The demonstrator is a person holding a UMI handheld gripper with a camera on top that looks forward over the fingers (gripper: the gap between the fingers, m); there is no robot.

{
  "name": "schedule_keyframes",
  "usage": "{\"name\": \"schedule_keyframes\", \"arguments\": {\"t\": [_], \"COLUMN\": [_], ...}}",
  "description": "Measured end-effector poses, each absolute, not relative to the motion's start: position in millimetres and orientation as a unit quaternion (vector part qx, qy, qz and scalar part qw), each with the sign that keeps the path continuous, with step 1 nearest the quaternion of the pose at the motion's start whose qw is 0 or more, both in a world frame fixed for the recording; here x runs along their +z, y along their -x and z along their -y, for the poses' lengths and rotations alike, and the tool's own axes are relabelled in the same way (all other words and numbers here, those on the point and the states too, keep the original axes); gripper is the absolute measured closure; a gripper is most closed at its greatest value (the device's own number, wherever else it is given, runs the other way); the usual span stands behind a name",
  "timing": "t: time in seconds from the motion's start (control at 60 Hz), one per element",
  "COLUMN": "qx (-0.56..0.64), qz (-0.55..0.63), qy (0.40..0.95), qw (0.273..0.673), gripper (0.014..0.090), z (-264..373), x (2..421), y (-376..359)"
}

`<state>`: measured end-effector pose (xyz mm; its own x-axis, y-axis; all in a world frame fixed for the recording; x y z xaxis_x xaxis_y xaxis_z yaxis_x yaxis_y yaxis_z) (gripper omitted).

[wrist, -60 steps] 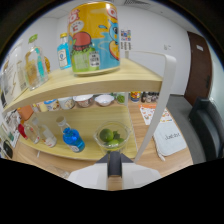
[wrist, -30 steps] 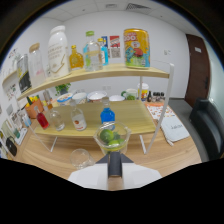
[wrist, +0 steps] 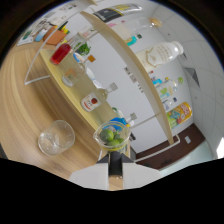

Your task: Make me a cup of Mojito.

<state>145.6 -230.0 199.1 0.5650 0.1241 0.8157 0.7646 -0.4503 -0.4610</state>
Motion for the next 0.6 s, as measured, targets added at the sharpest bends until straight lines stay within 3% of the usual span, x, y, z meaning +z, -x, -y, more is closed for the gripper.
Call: {"name": "schedule_keyframes", "arguments": {"t": [0.317, 0.6], "qx": [-0.482, -0.527], "qz": [0.492, 0.597], "qy": [0.609, 0.487], "qw": [0.394, 0.358], "gripper": [0.0893, 0.0892], "z": [215.8, 212.9], "x": [223.7, 214.3], "y": [-120.0, -93.2]}}
